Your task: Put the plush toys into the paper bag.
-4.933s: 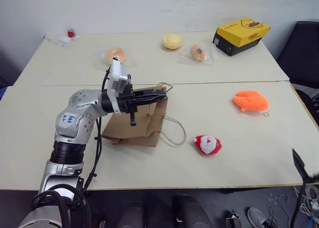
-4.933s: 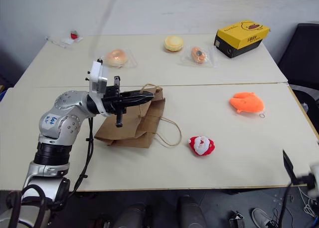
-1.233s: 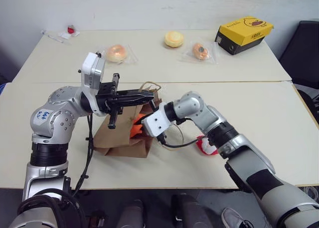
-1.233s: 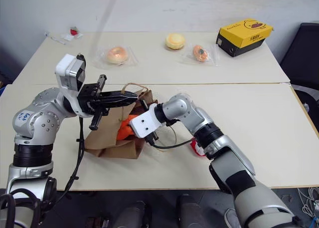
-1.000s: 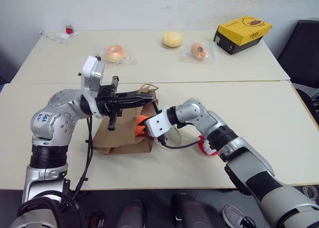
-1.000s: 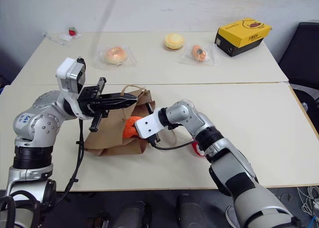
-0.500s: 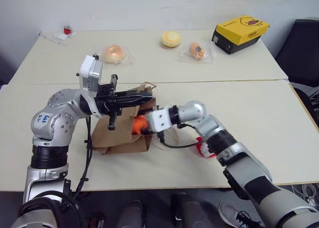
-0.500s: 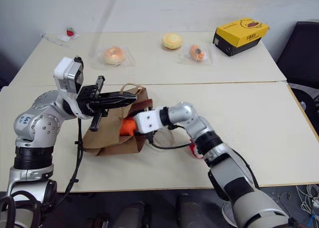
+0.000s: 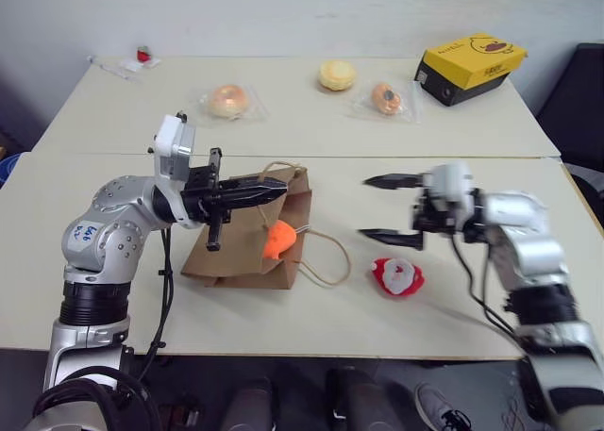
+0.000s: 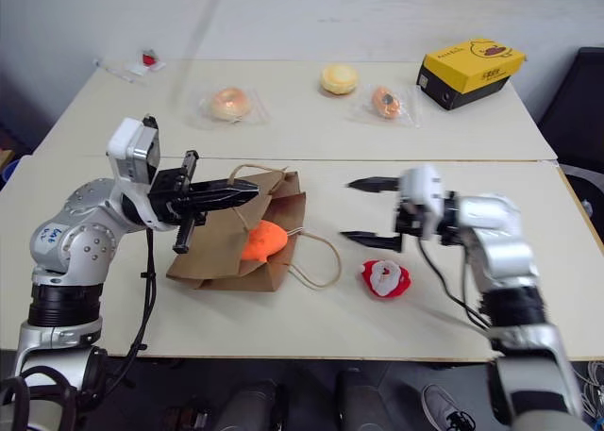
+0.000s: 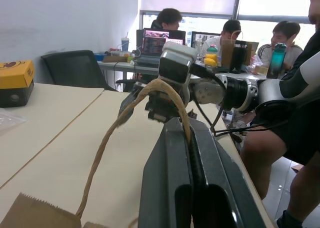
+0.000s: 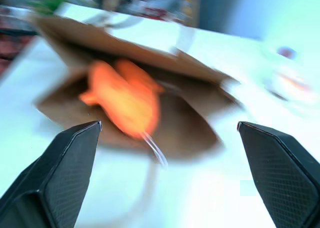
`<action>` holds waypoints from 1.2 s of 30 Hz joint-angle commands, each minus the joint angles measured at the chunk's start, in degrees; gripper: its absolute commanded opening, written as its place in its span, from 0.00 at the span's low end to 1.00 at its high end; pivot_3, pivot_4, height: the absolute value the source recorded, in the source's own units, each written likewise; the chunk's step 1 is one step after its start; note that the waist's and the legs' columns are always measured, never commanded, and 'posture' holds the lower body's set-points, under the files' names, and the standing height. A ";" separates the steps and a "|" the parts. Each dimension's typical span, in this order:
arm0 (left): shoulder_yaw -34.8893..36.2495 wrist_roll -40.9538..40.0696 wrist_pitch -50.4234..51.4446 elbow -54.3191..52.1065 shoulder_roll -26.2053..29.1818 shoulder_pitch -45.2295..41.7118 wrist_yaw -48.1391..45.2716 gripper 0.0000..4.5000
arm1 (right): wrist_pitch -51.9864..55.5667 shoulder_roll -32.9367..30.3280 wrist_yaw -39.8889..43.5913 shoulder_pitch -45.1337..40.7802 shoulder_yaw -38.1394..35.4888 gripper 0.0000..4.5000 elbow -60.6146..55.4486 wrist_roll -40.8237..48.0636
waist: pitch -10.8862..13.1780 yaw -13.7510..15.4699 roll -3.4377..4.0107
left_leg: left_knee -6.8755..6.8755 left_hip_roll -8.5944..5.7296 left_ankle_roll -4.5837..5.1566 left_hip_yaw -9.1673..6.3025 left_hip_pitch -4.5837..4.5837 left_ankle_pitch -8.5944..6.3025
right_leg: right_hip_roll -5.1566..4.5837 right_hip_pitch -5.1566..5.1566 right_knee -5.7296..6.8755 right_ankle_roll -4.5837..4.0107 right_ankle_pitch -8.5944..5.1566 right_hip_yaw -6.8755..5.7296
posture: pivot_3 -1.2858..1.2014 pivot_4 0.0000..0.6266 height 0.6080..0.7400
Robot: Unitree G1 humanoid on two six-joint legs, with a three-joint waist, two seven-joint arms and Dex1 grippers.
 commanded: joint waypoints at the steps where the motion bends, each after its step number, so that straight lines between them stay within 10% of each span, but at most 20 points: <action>1: 0.11 -0.16 -0.47 -1.33 1.40 -1.83 -1.69 0.00 | 0.41 -5.11 -1.33 11.50 -11.45 0.99 -6.25 3.01 | 0.00 0.65 0.01 | -0.02 0.00 0.00 0.00 -0.01 0.00 | 0.00 0.00 -0.01 0.00 0.00 0.00 | 0.52 0.24 1.00; 15: -3.39 0.57 -0.04 1.10 0.44 -4.64 -5.01 0.00 | -6.22 -0.37 -7.45 48.87 -35.34 0.99 -6.98 3.98 | 0.03 -0.07 -0.04 | -0.43 -0.01 0.07 0.34 0.80 -0.02 | 0.12 0.51 -0.23 0.01 0.01 0.38 | 0.52 0.24 1.00; 26: -4.08 1.07 0.97 3.54 0.54 -7.18 -5.95 0.00 | 14.28 -2.60 -12.68 44.37 -20.22 0.99 -31.68 15.48 | 0.03 0.20 -0.03 | -0.42 0.00 -0.02 0.33 0.88 0.02 | 0.11 0.48 -0.13 0.00 0.00 0.41 | 0.52 0.24 1.00; 36: -4.17 0.87 1.68 0.99 0.05 -6.06 -4.56 0.00 | 17.47 -5.97 -20.23 33.06 -3.34 0.99 -30.42 -0.77 | 0.04 0.26 -0.06 | -0.36 0.00 0.03 0.21 0.67 0.00 | 0.08 0.43 -0.36 0.01 0.00 0.31 | 0.52 0.24 1.00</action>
